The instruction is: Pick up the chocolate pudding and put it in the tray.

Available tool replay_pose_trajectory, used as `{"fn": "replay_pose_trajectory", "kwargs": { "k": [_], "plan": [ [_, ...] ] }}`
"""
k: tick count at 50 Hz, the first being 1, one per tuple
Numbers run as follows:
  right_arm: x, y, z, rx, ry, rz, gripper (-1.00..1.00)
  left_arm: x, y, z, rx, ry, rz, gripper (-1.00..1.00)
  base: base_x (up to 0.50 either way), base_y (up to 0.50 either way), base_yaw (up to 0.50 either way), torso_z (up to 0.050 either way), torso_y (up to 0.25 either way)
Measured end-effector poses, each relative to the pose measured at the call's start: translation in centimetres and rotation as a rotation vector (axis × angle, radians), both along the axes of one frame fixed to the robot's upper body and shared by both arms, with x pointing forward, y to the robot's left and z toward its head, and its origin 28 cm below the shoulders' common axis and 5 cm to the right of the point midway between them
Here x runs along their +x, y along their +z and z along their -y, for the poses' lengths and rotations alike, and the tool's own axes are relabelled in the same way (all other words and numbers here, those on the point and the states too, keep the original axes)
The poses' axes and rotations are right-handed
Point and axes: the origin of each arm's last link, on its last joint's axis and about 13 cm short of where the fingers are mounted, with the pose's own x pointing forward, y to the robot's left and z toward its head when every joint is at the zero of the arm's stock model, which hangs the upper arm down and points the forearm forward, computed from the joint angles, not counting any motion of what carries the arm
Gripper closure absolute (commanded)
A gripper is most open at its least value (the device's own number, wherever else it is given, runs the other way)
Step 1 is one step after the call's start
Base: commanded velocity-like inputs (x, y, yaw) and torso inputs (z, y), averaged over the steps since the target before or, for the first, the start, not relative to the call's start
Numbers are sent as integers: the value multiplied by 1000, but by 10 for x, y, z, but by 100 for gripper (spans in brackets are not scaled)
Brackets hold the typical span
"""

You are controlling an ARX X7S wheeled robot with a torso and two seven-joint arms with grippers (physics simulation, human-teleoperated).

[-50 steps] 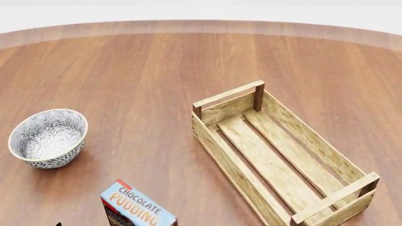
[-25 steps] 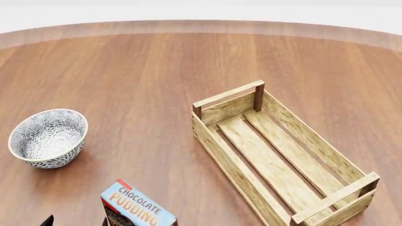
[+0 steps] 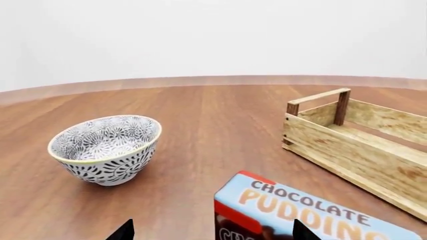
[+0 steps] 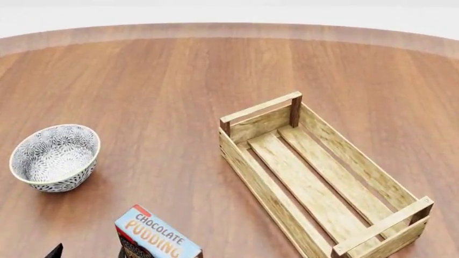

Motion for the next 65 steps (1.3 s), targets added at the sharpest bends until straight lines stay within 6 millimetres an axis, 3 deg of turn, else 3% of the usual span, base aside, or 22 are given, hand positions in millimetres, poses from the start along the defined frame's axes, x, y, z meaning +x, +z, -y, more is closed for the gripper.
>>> {"fn": "replay_pose_trajectory", "kwargs": {
  "k": [65],
  "plan": [
    [15,13,-9,-83,69,5,-100,1,4,5,-1,-16,5,-100,0,0,0,0,0]
  ]
}}
